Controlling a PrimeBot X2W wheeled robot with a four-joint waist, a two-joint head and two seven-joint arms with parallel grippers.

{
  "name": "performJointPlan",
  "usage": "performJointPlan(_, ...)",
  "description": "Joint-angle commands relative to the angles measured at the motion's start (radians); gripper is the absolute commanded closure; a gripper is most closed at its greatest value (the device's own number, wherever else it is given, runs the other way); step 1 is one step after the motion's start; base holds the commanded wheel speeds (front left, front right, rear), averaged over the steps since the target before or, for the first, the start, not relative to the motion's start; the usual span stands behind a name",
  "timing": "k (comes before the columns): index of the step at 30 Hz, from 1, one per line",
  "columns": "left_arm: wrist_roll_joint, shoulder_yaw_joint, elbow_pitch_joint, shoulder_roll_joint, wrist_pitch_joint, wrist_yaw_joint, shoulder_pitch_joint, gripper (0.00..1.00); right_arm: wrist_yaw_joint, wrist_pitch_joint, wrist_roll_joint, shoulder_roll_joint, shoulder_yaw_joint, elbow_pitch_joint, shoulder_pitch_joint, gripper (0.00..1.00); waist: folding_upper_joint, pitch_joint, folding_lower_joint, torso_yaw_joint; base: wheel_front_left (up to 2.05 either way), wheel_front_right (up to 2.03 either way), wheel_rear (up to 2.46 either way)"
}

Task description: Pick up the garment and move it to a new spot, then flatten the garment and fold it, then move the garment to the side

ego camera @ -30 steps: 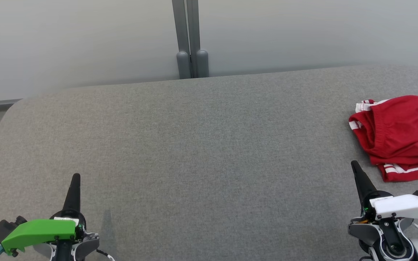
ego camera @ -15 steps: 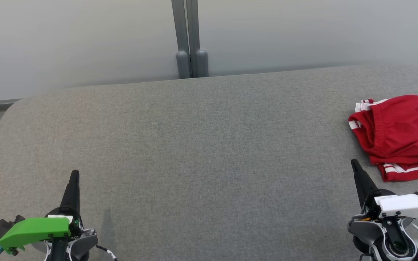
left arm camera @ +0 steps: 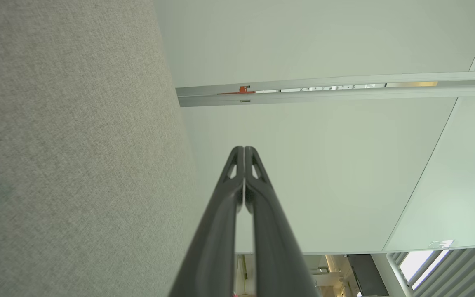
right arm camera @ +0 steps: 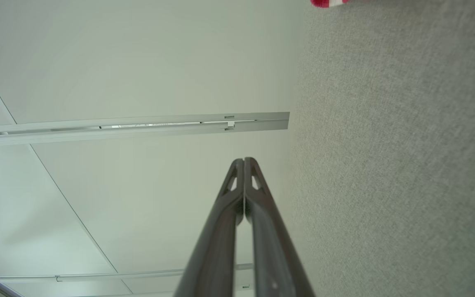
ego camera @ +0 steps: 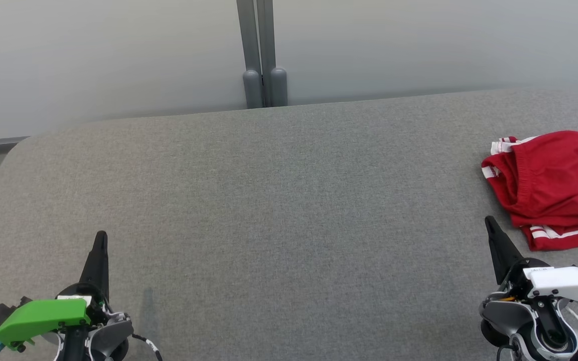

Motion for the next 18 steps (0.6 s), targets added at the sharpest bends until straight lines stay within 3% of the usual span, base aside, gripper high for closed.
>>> performJointPlan(1,-0.015,0.005,-0.003,-0.001,0.006,-0.004,-0.016,1.00,0.001,0.008,0.016,0.000,-0.005,-0.004,-0.007,1.00,0.0000,0.000,0.0000,0.000,0.00,0.00,0.00)
performJointPlan(18,-0.013,0.004,-0.003,-0.001,0.005,-0.004,-0.014,1.00,0.001,0.006,0.013,0.001,-0.005,-0.003,-0.007,1.00,0.0000,0.000,0.0000,0.000,0.00,0.00,0.00)
